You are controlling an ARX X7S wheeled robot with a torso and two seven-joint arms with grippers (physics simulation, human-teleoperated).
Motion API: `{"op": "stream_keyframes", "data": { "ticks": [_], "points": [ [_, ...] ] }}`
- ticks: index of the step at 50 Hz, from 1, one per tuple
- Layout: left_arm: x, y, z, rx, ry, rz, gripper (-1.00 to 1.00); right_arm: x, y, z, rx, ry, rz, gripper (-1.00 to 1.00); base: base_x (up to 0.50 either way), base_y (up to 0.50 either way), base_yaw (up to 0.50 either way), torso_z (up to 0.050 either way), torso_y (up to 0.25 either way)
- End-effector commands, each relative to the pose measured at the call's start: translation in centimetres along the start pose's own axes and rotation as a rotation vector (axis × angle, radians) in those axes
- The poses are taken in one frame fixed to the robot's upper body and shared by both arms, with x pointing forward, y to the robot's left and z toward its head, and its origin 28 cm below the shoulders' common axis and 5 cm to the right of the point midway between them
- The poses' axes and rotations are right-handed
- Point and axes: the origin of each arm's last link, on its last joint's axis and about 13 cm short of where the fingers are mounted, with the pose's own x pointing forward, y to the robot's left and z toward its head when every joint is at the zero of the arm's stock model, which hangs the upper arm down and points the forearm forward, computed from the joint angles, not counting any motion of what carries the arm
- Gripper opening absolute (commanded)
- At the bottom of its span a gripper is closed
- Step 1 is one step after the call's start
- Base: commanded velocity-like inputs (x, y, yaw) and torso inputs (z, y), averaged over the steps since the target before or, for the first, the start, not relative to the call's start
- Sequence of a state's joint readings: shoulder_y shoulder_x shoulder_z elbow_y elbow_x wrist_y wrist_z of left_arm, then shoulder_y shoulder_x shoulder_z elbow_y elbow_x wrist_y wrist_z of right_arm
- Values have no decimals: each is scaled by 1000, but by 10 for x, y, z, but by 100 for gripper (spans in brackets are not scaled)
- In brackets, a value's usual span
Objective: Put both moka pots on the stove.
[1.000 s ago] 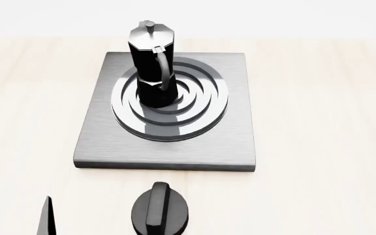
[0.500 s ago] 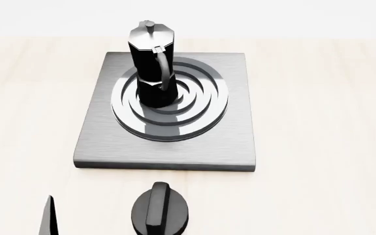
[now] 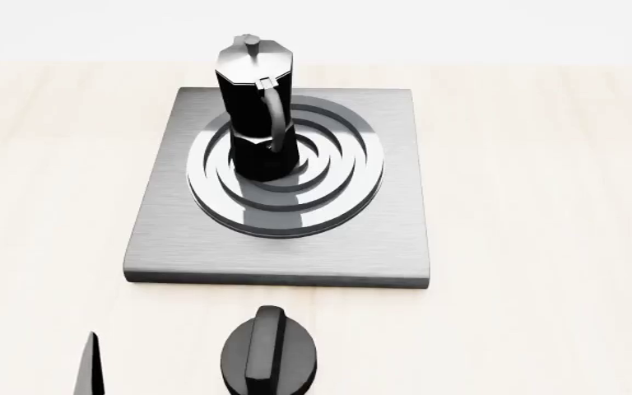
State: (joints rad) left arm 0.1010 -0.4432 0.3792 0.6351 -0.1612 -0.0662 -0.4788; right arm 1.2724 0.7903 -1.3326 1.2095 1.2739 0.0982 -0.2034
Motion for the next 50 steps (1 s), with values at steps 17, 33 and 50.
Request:
{"op": "stream_keyframes", "data": {
  "ticks": [17, 33, 50],
  "points": [
    [0, 0, 1, -1, 0, 1, 100, 7, 10, -14, -12, 31, 7, -100, 0, 0, 0, 0, -1],
    [0, 1, -5, 3, 1, 2, 100, 13, 21, 4, 10, -70, 38, -100, 1, 0, 1, 0, -1],
    [0, 1, -1, 3, 0, 4, 100, 8, 34, 49, 5, -278, 45, -100, 0, 0, 0, 0, 0]
  ]
}}
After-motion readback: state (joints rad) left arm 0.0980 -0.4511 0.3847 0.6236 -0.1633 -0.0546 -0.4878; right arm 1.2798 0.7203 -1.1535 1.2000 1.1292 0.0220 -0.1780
